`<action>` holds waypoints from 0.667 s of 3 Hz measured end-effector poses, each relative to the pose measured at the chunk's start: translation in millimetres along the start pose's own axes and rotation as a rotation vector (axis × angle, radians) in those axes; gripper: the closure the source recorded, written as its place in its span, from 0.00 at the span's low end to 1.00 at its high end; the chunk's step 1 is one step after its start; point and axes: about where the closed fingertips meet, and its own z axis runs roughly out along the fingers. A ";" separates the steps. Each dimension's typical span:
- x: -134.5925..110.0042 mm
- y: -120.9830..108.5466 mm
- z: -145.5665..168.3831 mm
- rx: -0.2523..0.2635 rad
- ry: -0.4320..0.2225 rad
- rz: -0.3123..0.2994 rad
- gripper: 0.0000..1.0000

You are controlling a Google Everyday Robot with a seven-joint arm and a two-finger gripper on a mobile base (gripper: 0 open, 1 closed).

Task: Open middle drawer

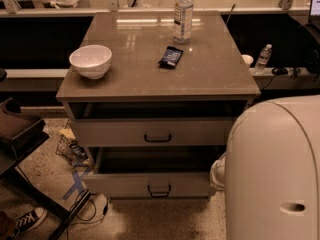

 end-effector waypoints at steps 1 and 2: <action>-0.2 -0.3 -1.9 0.000 0.000 0.000 1.00; -0.3 -0.7 -3.3 0.000 0.000 0.000 1.00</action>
Offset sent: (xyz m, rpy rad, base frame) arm -0.2604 -0.0549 -0.0111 0.0829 0.3102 -0.1886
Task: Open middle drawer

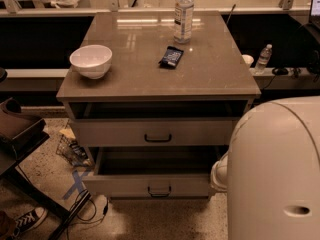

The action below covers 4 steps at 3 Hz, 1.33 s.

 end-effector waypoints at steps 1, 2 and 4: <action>-0.1 -0.4 -1.7 0.000 0.000 0.000 1.00; -0.1 0.2 -1.8 -0.001 0.000 -0.001 1.00; -0.1 0.2 -1.7 -0.001 0.000 -0.001 0.83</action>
Offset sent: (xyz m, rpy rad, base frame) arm -0.3553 -0.0439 0.0447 0.3698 0.5799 0.4767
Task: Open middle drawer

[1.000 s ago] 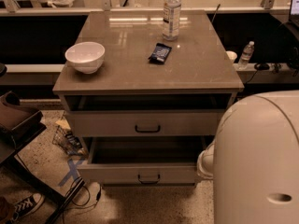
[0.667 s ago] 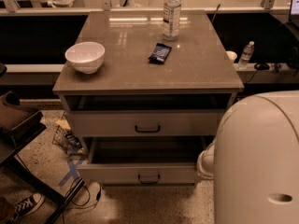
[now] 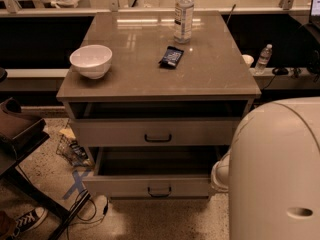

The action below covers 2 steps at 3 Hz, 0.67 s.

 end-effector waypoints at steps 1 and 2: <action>0.0 0.0 0.0 0.000 0.000 0.000 0.52; 0.0 0.0 0.0 0.000 0.000 0.000 0.29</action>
Offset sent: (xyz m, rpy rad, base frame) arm 0.0000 0.0000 0.0000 0.0000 0.0000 0.0000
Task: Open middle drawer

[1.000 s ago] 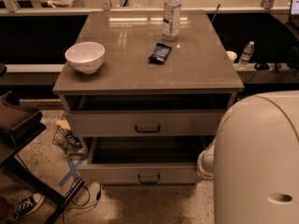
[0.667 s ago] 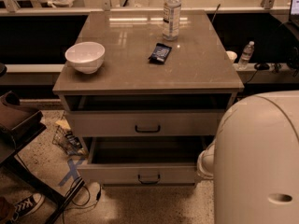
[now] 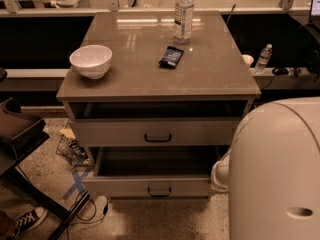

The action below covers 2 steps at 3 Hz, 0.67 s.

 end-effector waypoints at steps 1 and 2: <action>-0.2 0.9 0.8 -0.002 0.000 -0.001 0.00; -0.2 0.9 0.8 -0.002 0.000 -0.001 0.00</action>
Offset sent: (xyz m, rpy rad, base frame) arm -0.0004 0.0002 -0.0006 0.0000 0.0012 0.0005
